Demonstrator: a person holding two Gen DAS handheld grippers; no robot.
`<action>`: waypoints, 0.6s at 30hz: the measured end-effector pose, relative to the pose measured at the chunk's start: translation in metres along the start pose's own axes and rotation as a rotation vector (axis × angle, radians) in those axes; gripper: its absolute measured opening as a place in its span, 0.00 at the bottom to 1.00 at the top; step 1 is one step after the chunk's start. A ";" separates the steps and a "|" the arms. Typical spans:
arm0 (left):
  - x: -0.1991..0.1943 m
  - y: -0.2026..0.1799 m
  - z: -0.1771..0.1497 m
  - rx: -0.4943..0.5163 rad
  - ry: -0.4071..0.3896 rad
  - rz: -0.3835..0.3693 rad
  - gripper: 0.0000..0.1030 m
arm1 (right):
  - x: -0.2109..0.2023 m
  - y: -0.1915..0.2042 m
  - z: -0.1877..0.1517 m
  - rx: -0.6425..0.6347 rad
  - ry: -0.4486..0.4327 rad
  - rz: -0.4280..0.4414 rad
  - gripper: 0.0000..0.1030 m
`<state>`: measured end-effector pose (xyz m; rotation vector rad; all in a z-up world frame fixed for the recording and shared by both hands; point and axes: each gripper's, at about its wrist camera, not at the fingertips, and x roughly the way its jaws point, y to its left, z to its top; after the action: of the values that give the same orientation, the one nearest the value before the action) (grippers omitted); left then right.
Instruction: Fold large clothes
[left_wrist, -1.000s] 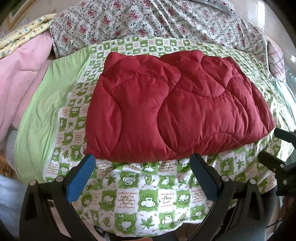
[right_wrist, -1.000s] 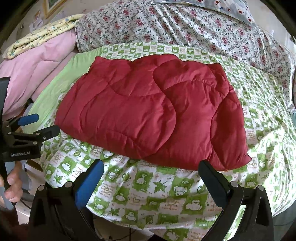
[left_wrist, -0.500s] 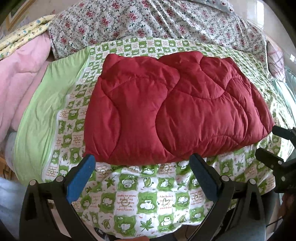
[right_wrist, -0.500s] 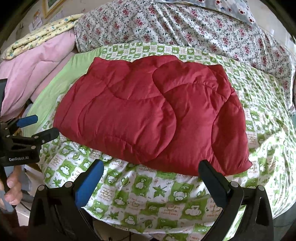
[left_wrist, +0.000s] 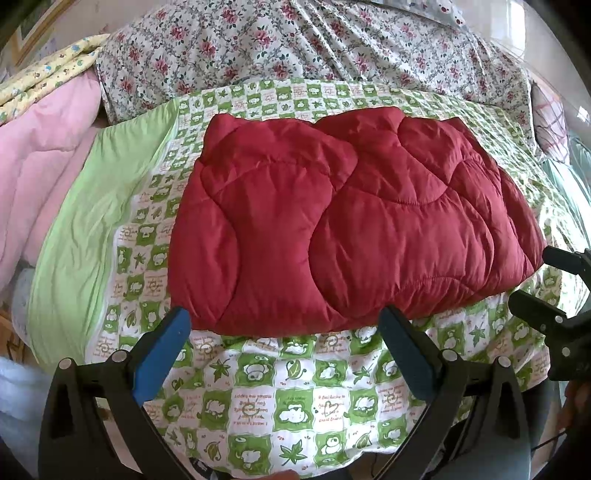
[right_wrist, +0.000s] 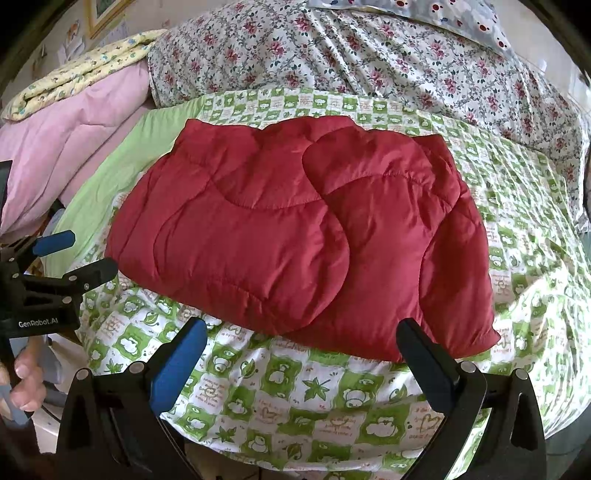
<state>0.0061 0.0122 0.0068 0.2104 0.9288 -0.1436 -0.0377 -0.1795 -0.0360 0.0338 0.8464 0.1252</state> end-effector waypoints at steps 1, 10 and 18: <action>0.000 0.000 0.000 0.000 0.000 -0.001 0.99 | 0.000 0.000 0.001 -0.002 0.000 0.001 1.00; 0.000 0.002 0.002 0.000 -0.003 0.004 0.99 | -0.001 0.002 0.004 -0.010 -0.007 -0.002 1.00; -0.001 0.001 0.002 -0.001 -0.006 0.008 0.99 | -0.003 0.002 0.006 -0.015 -0.014 -0.002 1.00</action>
<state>0.0074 0.0128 0.0088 0.2125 0.9215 -0.1368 -0.0355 -0.1781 -0.0293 0.0197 0.8310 0.1291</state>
